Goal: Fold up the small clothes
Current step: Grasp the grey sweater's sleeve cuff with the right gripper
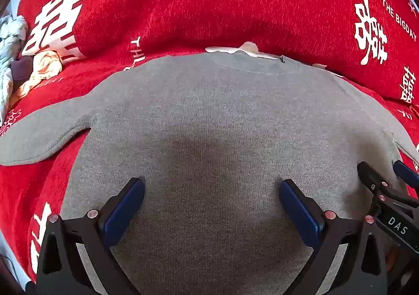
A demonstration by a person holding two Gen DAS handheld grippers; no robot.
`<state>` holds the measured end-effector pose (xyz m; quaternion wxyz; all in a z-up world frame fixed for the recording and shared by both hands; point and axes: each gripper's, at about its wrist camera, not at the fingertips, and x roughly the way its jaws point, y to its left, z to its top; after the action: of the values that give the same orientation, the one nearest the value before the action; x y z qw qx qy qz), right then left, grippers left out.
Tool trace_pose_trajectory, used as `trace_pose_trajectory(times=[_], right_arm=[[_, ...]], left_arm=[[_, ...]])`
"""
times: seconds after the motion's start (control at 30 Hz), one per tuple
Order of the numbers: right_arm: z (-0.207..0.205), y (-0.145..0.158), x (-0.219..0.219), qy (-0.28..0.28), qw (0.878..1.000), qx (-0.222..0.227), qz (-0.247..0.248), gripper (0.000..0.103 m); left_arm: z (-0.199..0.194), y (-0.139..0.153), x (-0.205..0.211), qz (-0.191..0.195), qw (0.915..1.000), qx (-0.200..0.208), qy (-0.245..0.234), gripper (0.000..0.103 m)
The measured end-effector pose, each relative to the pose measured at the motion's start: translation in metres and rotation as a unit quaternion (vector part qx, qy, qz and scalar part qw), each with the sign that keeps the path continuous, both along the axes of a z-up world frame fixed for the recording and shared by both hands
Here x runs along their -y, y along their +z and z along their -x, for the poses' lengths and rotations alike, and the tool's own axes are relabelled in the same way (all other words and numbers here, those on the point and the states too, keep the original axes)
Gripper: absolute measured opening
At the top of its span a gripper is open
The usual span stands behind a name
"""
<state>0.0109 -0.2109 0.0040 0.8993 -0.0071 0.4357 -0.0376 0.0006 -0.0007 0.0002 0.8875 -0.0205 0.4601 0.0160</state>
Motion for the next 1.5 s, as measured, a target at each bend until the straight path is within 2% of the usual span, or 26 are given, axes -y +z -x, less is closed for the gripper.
trace_pose_trajectory(times=[0.4, 0.6, 0.7, 0.83, 0.97, 1.13, 1.3, 1.37, 1.5], right_arm=[[0.000, 0.000, 0.003, 0.003, 1.000, -0.002, -0.017, 0.097], [-0.002, 0.000, -0.002, 0.001, 1.000, -0.008, 0.000, 0.101], [0.000, -0.001, -0.006, 0.001, 1.000, -0.006, 0.016, 0.101], [-0.003, 0.000, -0.005, 0.006, 1.000, -0.020, 0.021, 0.101], [0.000, 0.009, -0.007, 0.018, 0.999, -0.019, 0.023, 0.101], [0.004, 0.028, -0.013, 0.039, 0.999, -0.004, 0.037, 0.101], [0.011, 0.041, -0.021, 0.055, 0.997, 0.010, 0.052, 0.101], [0.013, 0.044, -0.022, 0.059, 0.997, 0.017, 0.055, 0.101], [0.016, 0.048, -0.018, 0.057, 0.997, 0.023, 0.050, 0.101]], left_arm=[[-0.002, 0.003, 0.000, -0.003, 0.9999, -0.003, 0.009, 0.103], [0.001, 0.002, 0.000, -0.007, 0.9999, 0.000, 0.009, 0.103], [0.000, 0.002, 0.000, -0.009, 0.9999, -0.006, 0.009, 0.103], [-0.005, 0.008, -0.002, -0.003, 0.9992, -0.034, 0.023, 0.103], [-0.005, 0.017, -0.001, 0.000, 0.9990, -0.029, 0.034, 0.103], [-0.007, 0.016, -0.001, 0.013, 0.9977, -0.056, 0.037, 0.103], [-0.007, 0.024, 0.005, 0.013, 0.9969, -0.065, 0.041, 0.103], [-0.006, 0.032, 0.007, 0.020, 0.9972, -0.059, 0.042, 0.103], [-0.006, 0.044, 0.016, 0.002, 0.9983, -0.041, 0.043, 0.103]])
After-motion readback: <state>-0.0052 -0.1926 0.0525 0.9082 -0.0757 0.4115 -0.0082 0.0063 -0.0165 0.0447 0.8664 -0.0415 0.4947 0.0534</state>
